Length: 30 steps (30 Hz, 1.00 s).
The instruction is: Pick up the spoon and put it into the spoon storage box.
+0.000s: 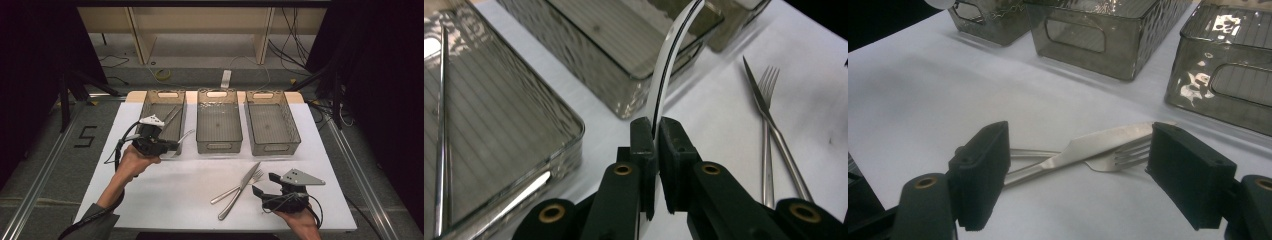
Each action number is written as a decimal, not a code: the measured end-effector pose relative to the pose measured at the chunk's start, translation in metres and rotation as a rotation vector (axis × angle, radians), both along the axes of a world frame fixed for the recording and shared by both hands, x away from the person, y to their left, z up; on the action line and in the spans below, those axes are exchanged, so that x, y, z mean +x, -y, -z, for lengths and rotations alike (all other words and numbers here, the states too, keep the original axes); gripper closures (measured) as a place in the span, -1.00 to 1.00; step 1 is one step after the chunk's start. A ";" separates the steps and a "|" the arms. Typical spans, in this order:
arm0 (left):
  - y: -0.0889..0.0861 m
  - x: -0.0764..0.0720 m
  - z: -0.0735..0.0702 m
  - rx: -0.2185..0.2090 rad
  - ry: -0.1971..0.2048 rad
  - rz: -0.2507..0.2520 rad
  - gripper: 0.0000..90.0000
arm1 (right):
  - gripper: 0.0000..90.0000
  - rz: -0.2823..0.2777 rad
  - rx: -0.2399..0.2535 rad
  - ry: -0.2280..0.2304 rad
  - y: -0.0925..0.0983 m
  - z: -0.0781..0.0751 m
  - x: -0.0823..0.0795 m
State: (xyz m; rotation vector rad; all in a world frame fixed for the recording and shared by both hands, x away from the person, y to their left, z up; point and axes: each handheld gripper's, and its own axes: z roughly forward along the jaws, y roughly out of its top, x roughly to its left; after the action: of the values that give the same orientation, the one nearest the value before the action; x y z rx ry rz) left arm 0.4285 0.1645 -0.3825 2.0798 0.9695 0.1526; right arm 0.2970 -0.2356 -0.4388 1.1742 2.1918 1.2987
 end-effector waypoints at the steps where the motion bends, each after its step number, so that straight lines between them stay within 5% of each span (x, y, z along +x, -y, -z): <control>1: 0.002 0.002 -0.001 -0.007 0.002 -0.002 0.89 | -0.43 0.001 0.000 -0.001 0.000 0.000 0.000; 16: 0.035 0.027 -0.019 -0.045 0.051 -0.035 0.89 | -0.43 -0.002 0.001 0.000 0.000 0.000 0.000; 19: 0.044 0.034 -0.019 -0.078 0.040 -0.026 0.89 | -0.43 -0.003 0.000 0.000 0.000 0.000 0.000; 30: 0.057 0.054 -0.014 -0.079 0.027 -0.041 0.89 | -0.43 -0.005 0.003 0.000 0.000 0.000 0.000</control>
State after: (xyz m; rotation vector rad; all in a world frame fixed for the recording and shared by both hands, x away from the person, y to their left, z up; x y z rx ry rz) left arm 0.4820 0.1071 -0.3686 1.9820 0.9867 0.1601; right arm 0.2969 -0.2352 -0.4386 1.1704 2.1947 1.3042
